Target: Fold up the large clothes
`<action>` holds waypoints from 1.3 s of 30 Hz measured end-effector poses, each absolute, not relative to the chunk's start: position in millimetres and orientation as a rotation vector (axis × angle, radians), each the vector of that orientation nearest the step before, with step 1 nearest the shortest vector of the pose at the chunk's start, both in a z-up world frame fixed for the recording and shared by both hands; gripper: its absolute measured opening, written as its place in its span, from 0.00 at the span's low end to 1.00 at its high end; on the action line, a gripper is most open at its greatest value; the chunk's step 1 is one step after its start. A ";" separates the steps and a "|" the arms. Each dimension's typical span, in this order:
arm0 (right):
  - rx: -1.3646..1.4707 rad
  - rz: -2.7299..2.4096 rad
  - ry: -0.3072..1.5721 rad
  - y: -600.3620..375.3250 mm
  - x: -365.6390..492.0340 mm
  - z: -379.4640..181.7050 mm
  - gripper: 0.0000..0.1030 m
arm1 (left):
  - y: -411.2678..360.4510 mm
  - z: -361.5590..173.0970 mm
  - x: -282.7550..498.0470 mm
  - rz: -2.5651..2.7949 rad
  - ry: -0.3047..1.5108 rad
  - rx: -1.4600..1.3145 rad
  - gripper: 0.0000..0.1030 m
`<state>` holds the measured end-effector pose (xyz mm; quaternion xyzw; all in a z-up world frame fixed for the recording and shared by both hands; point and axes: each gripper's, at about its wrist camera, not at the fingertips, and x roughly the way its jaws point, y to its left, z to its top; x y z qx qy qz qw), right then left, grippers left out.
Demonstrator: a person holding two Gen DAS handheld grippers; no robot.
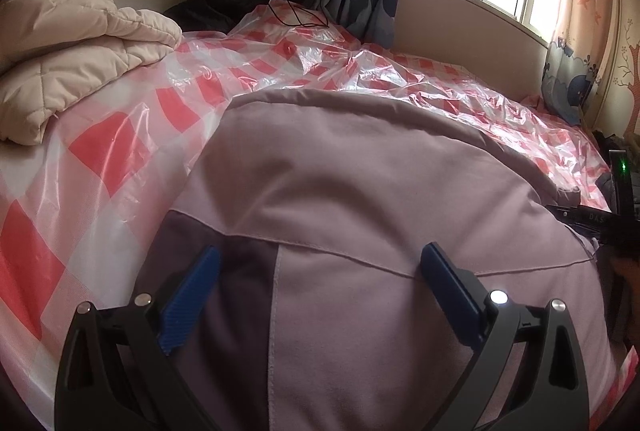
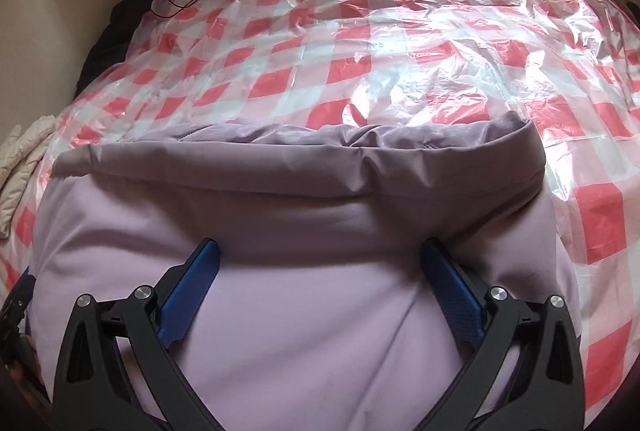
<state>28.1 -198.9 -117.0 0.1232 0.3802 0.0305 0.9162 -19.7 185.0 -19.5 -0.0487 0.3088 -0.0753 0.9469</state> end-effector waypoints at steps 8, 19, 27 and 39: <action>0.289 0.116 0.799 -205.0 18.6 -111.0 0.94 | 186.9 -20.6 -17.2 -0.162 0.635 -0.109 0.93; 0.696 0.182 0.754 -299.4 -194.6 -79.2 0.94 | 197.2 -20.3 -27.7 -0.193 0.733 -0.154 0.93; 0.904 0.294 0.846 -309.1 -239.0 -132.8 0.94 | 244.2 -5.7 -99.5 -0.236 0.804 -0.368 0.93; 0.999 0.289 0.762 -299.7 -235.5 -133.7 0.94 | 207.2 25.2 -190.3 -0.074 0.672 0.080 0.93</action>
